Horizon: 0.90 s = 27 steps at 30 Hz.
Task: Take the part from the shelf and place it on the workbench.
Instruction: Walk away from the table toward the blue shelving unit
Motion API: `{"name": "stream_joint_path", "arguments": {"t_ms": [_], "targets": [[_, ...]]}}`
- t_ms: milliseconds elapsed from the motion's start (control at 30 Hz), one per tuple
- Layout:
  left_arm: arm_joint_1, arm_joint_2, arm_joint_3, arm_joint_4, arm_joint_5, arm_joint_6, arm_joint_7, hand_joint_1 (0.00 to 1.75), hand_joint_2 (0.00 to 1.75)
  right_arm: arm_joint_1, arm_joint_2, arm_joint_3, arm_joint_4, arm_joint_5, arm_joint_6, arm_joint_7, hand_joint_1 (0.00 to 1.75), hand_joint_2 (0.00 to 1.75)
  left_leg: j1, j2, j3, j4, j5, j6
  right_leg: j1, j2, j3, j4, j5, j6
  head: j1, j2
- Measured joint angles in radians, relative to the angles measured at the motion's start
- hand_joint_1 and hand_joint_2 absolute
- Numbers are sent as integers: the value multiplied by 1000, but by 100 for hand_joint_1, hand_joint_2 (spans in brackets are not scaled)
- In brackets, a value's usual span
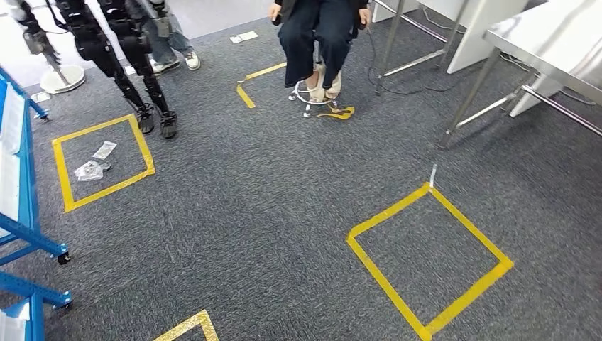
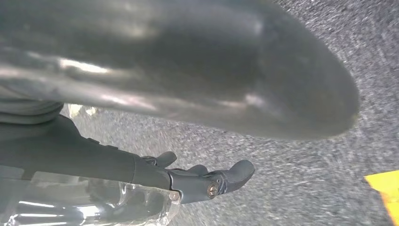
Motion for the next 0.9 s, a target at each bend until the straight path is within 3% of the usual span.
{"name": "stream_joint_path", "arguments": {"t_ms": [33,100,133,200,267,333,367,433,500,533,667,900], "targets": [[-1,0,0,0,0,0,0,0,0,-1,0,0,0,0,0,1,0,0,-4,7,7,-15,1,6,4,-9,5,1,-2,6,3,0],[-1,1,0,0,0,1,0,0,0,-5,0,0,0,0,-1,2,0,0,-9,-17,2,-18,7,21,5,-28,10,-1,-4,16,7,0],[0,1,0,0,0,2,0,0,0,-7,1,0,0,1,-1,2,0,0,-9,-29,1,-22,11,29,3,-20,10,4,-10,20,8,0],[-1,1,0,0,0,4,2,0,0,-8,2,0,1,4,-2,5,0,0,-5,-53,0,-30,20,44,-2,34,-19,66,-47,21,10,0],[-2,1,0,0,-1,7,3,0,0,-5,2,0,2,5,-3,9,0,0,-6,-79,-7,-31,26,53,-6,90,-85,203,-103,16,12,0],[-1,1,1,0,-1,10,4,0,0,-2,2,0,3,1,-4,7,0,0,-8,-103,-11,-31,29,55,-6,104,-135,296,-125,21,12,0],[0,1,1,0,-2,11,6,0,0,-2,2,0,3,-3,-6,4,0,0,-8,-113,-11,-31,30,55,-7,105,-135,286,-112,28,12,0],[2,0,0,0,-2,13,9,0,0,-3,2,0,3,-8,-10,-2,0,0,-8,-127,-9,-30,32,52,-11,109,-83,160,-50,44,13,0],[1,-1,0,0,-2,14,11,0,0,-6,3,0,4,-10,-12,-5,0,0,-13,-134,-11,-28,33,43,-12,119,-36,39,0,44,13,0],[1,0,0,0,-2,14,13,0,0,-7,4,0,4,-10,-12,-5,0,0,-16,-135,-12,-26,31,42,-12,123,-28,13,10,39,12,0],[1,1,0,0,-2,15,16,0,0,-6,5,0,5,-9,-13,-5,0,0,-14,-132,-14,-28,34,53,-7,124,-31,6,16,27,9,0],[1,0,1,0,0,15,19,0,0,-9,5,0,5,-6,-13,-5,0,0,-10,-132,-12,-35,39,37,-1,124,-34,8,17,23,10,0]]}}
